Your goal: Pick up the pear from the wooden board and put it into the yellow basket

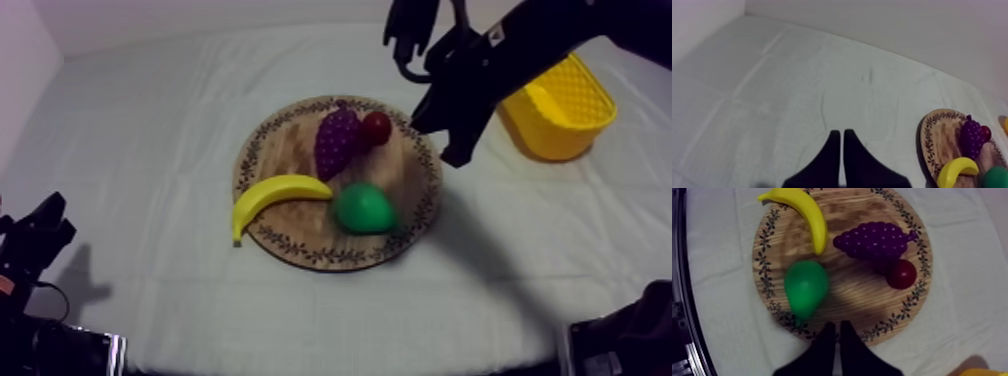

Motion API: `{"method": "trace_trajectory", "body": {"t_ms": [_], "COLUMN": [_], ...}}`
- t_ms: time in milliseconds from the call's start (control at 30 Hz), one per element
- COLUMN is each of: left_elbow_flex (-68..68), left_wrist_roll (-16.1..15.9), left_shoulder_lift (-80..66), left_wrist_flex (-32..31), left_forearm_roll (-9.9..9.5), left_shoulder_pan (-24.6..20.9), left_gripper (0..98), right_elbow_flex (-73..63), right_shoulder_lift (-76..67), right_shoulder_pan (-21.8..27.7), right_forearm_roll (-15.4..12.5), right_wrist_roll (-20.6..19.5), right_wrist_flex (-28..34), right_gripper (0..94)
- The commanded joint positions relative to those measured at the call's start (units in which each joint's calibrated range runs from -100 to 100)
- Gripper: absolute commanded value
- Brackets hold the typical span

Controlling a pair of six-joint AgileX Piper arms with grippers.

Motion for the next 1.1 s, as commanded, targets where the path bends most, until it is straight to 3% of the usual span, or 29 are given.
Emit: {"method": "trace_trajectory", "body": {"t_ms": [0, 200, 367, 567, 1067], "left_elbow_flex": [-0.1, -0.1, -0.1, -0.1, -0.1], "left_wrist_roll": [0.0, 0.0, 0.0, 0.0, 0.0], "left_shoulder_lift": [0.0, 0.0, 0.0, 0.0, 0.0], "left_wrist_flex": [0.0, 0.0, 0.0, 0.0, 0.0], "left_forearm_roll": [-0.01, -0.01, -0.01, -0.01, -0.01], "left_shoulder_pan": [0.0, 0.0, 0.0, 0.0, 0.0], "left_gripper": [0.1, 0.1, 0.1, 0.1, 0.1], "right_elbow_flex": [-0.2, -0.9, -2.0, -3.5, -5.7], "right_shoulder_lift": [1.2, 3.8, 6.6, 10.5, 21.9], "right_shoulder_pan": [0.0, -0.6, -2.0, -2.6, -4.5], "right_forearm_roll": [-0.1, 0.8, 2.3, 1.8, 1.3], "right_wrist_roll": [0.1, -1.1, -3.1, -3.0, -2.7], "right_wrist_flex": [-0.3, -0.7, -0.6, -0.8, -3.5], "right_gripper": [19.6, 61.7, 80.2, 84.7, 85.4]}}
